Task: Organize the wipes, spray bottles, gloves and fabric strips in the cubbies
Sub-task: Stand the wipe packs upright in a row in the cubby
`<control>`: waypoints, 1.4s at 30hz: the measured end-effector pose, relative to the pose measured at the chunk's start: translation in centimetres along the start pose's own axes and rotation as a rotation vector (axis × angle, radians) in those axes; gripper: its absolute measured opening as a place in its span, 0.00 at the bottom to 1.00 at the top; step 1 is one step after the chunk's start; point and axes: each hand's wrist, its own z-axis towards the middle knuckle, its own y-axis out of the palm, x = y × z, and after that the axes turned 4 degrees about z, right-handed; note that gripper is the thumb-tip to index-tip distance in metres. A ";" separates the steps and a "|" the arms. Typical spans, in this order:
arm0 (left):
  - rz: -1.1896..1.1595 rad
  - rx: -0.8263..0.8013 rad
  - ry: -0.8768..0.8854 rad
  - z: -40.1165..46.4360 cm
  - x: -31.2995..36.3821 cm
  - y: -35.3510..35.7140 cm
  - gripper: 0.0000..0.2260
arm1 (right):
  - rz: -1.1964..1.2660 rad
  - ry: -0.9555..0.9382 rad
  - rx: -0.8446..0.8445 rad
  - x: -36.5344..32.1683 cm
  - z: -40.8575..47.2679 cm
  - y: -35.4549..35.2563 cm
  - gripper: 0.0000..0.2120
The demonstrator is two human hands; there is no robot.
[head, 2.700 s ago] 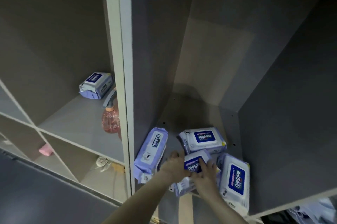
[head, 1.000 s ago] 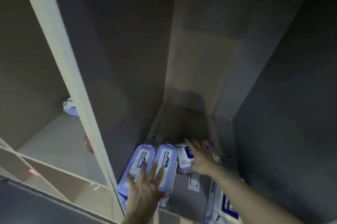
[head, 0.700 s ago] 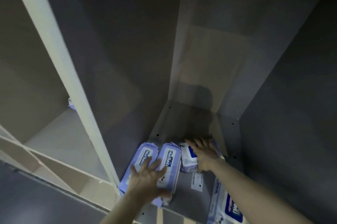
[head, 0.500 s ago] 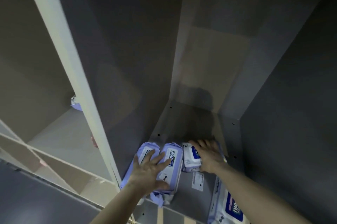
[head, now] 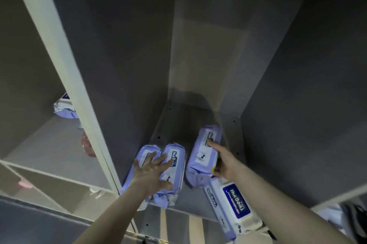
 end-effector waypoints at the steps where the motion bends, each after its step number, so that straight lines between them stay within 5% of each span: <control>1: -0.006 -0.005 0.003 0.0 0.0 -0.1 0.35 | 0.011 0.031 -0.026 0.8 -0.1 0.2 0.15; 7: -0.022 -0.012 0.000 -0.1 -0.1 0.0 0.35 | -0.278 -0.090 0.125 3.6 3.3 0.4 0.12; 12: -0.033 -0.013 -0.001 0.0 -0.1 0.0 0.35 | -0.767 -0.241 0.193 4.9 4.7 0.9 0.14; 14: -0.041 -0.007 0.002 -0.1 -0.2 0.1 0.34 | -0.670 -0.328 0.192 4.1 2.6 1.1 0.13; 17: -0.026 0.008 0.010 -0.1 -0.3 0.3 0.34 | -0.669 -0.375 0.249 4.0 -0.2 -1.2 0.28; 21: -0.022 0.010 0.006 0.0 -0.2 0.3 0.33 | -1.126 -0.187 0.258 7.9 -4.1 -4.9 0.52; 25: -0.035 0.005 0.004 -0.1 0.0 0.3 0.33 | -1.378 -0.288 0.438 11.6 -5.4 -5.5 0.56; 29: 0.004 0.005 -0.009 0.0 0.8 -0.3 0.33 | -1.338 -0.332 0.457 11.3 -4.7 -5.5 0.51; 33: -0.026 0.103 0.181 0.1 5.1 -0.6 0.39 | -1.336 -0.341 0.499 12.1 -4.9 -5.3 0.49; 37: 0.198 0.119 0.283 0.2 6.4 2.1 0.38 | -1.316 -0.422 0.493 12.7 -5.0 -5.5 0.47; 40: 0.220 0.142 0.296 0.6 5.8 2.6 0.39 | -0.597 -0.359 0.414 11.5 -4.0 -7.4 0.46; 42: 0.128 0.183 0.327 0.9 5.8 2.4 0.31 | -0.030 -0.310 0.330 10.5 -3.7 -8.3 0.40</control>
